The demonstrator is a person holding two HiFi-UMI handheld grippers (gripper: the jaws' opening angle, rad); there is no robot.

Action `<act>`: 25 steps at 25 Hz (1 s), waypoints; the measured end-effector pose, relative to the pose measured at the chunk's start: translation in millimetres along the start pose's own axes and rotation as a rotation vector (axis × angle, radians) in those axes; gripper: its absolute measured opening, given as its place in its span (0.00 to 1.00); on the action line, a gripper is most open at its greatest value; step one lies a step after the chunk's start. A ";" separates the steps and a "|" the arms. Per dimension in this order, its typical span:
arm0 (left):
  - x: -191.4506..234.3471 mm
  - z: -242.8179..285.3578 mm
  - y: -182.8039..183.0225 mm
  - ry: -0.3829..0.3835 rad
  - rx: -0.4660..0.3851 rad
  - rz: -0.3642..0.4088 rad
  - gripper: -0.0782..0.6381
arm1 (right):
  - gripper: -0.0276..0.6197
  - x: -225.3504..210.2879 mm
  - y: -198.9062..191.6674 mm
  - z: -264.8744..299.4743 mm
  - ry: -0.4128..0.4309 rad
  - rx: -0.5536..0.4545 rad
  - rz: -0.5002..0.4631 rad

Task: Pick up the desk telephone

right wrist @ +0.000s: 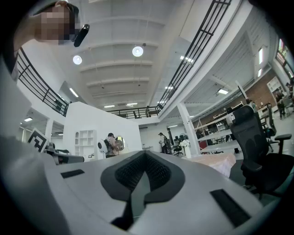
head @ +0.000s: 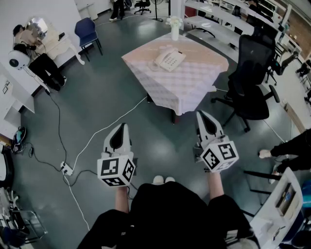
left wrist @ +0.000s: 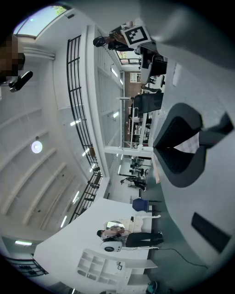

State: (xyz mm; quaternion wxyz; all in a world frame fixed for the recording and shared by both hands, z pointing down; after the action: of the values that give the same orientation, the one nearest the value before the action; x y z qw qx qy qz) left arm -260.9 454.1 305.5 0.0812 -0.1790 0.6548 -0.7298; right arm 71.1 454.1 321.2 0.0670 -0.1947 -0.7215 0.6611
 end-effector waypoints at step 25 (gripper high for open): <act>-7.7 -17.9 -13.7 0.072 0.029 -0.028 0.11 | 0.03 -7.8 -12.3 -7.1 -0.015 0.030 0.001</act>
State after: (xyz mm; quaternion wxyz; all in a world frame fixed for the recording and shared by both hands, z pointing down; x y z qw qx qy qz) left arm -258.8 475.3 316.4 0.0501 -0.1603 0.6440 -0.7463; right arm 78.4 457.2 335.4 0.0642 -0.1894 -0.7116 0.6735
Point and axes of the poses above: the fingertips, and each gripper's own axes: z forward along the fingers, x to its left, y out of its top, the point moved 10 cm from there along -z, backward along the fingers, and after that the axes turned 3 degrees about -z, right-handed, at the moved point
